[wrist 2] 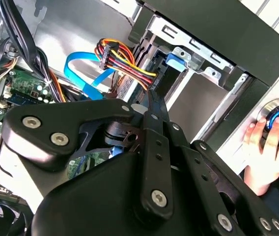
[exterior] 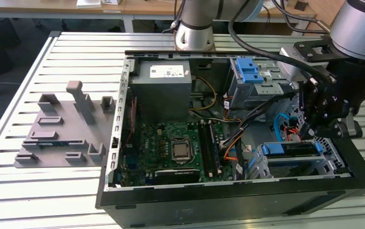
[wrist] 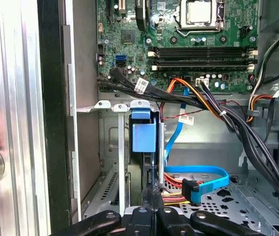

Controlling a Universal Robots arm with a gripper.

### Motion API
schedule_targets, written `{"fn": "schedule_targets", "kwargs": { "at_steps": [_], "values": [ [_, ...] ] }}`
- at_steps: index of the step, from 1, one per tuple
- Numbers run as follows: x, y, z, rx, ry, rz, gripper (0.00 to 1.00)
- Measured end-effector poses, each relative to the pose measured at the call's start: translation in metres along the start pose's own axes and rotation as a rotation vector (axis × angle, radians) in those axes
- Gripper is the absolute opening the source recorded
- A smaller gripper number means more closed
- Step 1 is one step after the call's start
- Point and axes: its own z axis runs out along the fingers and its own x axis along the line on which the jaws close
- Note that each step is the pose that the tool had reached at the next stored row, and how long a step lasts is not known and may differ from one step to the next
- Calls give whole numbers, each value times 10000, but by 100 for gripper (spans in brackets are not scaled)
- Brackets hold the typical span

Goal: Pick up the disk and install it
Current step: 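Insert the second disk wire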

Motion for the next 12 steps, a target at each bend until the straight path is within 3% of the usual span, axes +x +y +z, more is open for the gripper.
{"fn": "schedule_targets", "kwargs": {
  "at_steps": [12],
  "values": [
    [4, 80, -40, -7, -52, 4, 11]
  ]
}}
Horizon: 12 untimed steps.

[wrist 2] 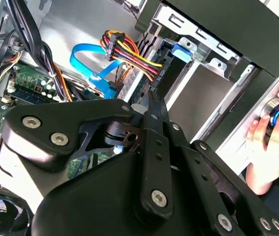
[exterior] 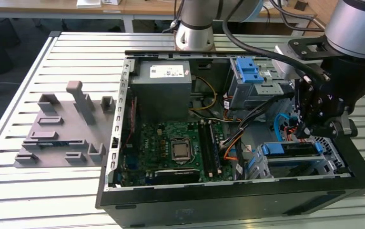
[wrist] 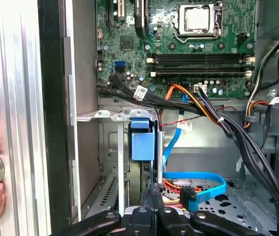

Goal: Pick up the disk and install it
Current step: 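Insert the second disk wire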

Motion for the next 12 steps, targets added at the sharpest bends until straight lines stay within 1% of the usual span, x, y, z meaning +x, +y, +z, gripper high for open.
{"fn": "schedule_targets", "kwargs": {
  "at_steps": [2, 4, 6, 9, 10, 12],
  "values": [
    [1, -1, -15, -34, -11, 0, 11],
    [1, -3, -25, -100, -23, -4, 11],
    [1, -3, -30, -215, -33, -10, 11],
    [0, -4, -35, -459, -81, -20, 11],
    [0, -5, -41, -517, -87, -23, 11],
    [-1, -7, -61, -588, -100, -26, 11]
  ]
}}
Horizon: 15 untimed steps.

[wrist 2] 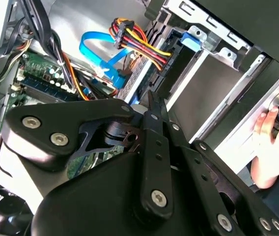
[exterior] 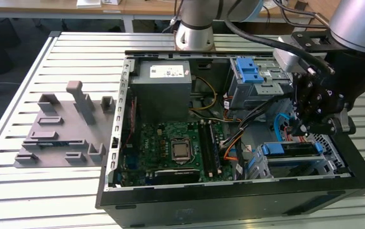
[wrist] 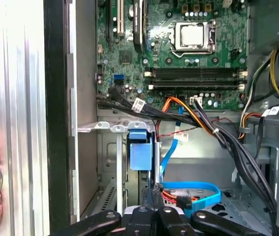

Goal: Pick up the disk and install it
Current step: 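Insert the second disk wire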

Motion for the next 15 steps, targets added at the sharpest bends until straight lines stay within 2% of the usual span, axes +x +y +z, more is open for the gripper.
{"fn": "schedule_targets", "kwargs": {
  "at_steps": [2, 4, 8, 12, 15],
  "values": [
    [1, -1, -28, -27, -50, 1, 11],
    [0, -3, -65, -47, -63, 0, 11],
    [-25, -5, -98, -54, -63, -2, 11],
    [-46, -4, -101, -70, -62, -2, 11],
    [-71, -4, -102, -75, -20, -4, 11]
  ]
}}
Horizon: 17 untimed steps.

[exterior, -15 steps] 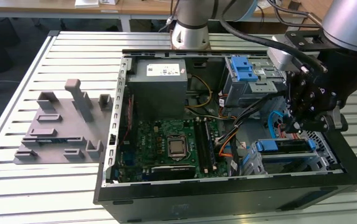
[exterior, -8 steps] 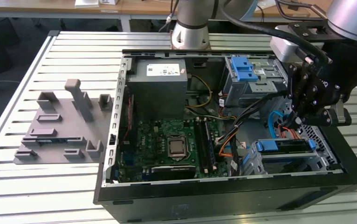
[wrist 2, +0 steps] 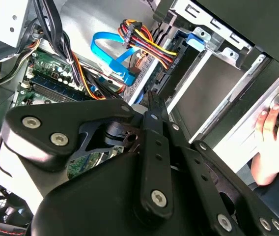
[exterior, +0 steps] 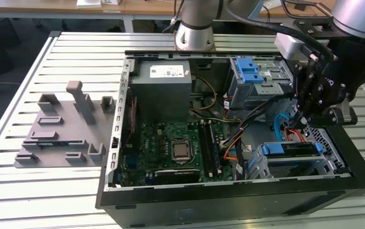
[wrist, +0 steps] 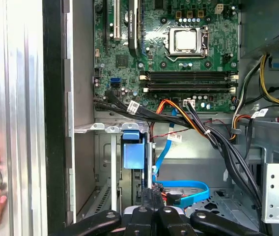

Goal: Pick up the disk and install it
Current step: 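Insert the second disk wire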

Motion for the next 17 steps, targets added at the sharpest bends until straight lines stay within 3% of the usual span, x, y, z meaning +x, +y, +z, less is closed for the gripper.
{"fn": "schedule_targets", "kwargs": {
  "at_steps": [8, 13, 16, 17],
  "values": [
    [-66, 1, -4, -30, 2, -1, 11],
    [-152, 2, -8, -55, 3, -3, 11],
    [-199, 2, -6, -100, 7, -4, 24],
    [-211, 1, -3, -115, 7, -5, 24]
  ]
}}
